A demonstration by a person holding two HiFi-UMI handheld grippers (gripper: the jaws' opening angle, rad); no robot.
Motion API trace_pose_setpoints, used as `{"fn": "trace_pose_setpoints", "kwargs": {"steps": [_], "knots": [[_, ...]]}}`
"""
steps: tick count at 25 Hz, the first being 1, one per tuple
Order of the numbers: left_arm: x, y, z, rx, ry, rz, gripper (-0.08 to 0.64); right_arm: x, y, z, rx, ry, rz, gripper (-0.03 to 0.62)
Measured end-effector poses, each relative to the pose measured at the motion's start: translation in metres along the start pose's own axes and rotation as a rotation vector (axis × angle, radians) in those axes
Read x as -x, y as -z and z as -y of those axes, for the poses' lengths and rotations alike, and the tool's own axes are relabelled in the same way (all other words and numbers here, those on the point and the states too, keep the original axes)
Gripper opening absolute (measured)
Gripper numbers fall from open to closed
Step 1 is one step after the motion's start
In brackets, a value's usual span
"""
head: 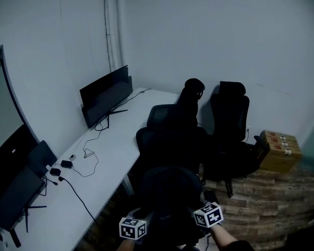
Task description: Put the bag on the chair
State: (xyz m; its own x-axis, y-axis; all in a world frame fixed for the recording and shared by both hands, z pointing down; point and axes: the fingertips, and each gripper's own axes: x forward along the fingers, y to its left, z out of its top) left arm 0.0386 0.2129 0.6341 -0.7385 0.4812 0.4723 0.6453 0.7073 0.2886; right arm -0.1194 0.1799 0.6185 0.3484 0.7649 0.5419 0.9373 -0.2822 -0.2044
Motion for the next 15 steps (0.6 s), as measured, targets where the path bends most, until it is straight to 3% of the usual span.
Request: {"fn": "trace_pose_setpoints", "kwargs": {"steps": [7,15], "knots": [[-0.010,0.002,-0.004,0.012,0.000,0.010,0.173,-0.006,-0.001,0.008,0.017,0.019,-0.012,0.095],[-0.029,0.012,-0.024,0.064,-0.066,0.032,0.173,-0.041,0.000,0.023,0.076,-0.032,-0.044,0.095]]}}
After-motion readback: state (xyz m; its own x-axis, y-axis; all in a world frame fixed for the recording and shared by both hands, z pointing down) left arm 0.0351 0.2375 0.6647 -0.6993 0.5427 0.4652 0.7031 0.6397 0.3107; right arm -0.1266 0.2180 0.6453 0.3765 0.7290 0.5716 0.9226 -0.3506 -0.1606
